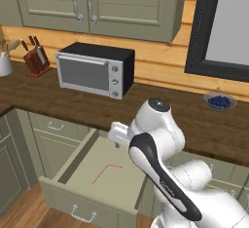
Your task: Take a straw from the drawer in front and place it inside the glass cup on the dining counter.
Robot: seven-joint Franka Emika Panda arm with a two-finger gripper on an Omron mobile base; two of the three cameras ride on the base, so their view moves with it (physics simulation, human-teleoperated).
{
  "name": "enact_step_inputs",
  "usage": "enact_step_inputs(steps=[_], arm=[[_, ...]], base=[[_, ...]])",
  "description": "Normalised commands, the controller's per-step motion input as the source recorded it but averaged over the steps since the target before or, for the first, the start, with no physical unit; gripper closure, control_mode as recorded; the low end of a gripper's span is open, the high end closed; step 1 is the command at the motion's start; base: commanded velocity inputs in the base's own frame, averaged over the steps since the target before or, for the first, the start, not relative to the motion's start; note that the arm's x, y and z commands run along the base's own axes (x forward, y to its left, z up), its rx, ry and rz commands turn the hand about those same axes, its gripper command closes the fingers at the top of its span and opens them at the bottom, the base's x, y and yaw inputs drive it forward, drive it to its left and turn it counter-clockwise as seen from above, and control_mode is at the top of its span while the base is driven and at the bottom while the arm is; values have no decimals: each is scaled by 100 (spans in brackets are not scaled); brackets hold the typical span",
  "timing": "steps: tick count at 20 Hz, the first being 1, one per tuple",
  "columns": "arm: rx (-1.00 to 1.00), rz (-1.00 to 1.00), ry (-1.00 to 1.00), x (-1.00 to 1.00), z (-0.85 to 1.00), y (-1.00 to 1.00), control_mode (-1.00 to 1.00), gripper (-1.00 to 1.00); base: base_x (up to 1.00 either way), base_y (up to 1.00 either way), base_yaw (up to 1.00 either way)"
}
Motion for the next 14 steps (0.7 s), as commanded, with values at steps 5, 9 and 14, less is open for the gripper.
enact_step_inputs(steps=[5,9,14], arm=[[-5,-13,42,69,-1,0,-100,-100],[-14,-16,13,40,-32,21,-100,-100],[-13,-12,3,15,-46,22,-100,-100]], base=[[0,0,0],[0,0,0],[0,0,0]])
